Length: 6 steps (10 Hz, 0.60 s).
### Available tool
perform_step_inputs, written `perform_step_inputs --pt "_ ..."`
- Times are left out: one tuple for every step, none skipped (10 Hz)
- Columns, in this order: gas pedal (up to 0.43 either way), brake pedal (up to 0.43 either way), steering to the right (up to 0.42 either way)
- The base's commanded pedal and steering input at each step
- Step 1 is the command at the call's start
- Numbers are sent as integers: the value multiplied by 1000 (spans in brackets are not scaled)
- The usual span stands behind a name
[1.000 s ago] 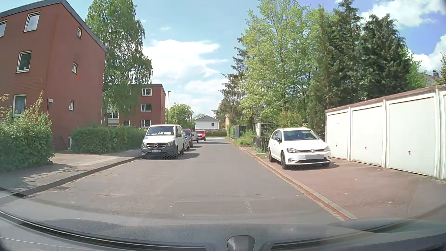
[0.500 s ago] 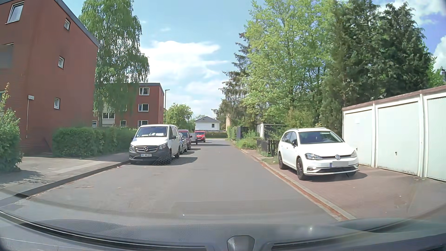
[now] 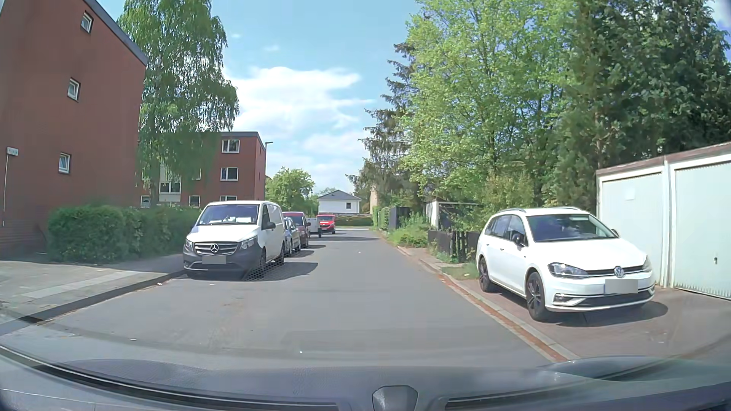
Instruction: Follow the waypoints while adhering to traffic rules and regulations
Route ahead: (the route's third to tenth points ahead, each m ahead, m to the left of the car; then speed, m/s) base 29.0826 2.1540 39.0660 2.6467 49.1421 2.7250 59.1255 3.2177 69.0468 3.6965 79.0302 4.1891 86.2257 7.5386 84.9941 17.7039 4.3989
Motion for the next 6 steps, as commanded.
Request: perform_step_inputs --pt "39 0 -1" --pt "39 0 -1" --pt "39 0 -3" --pt "39 0 -6" --pt "39 0 -6" --pt "39 0 -6"
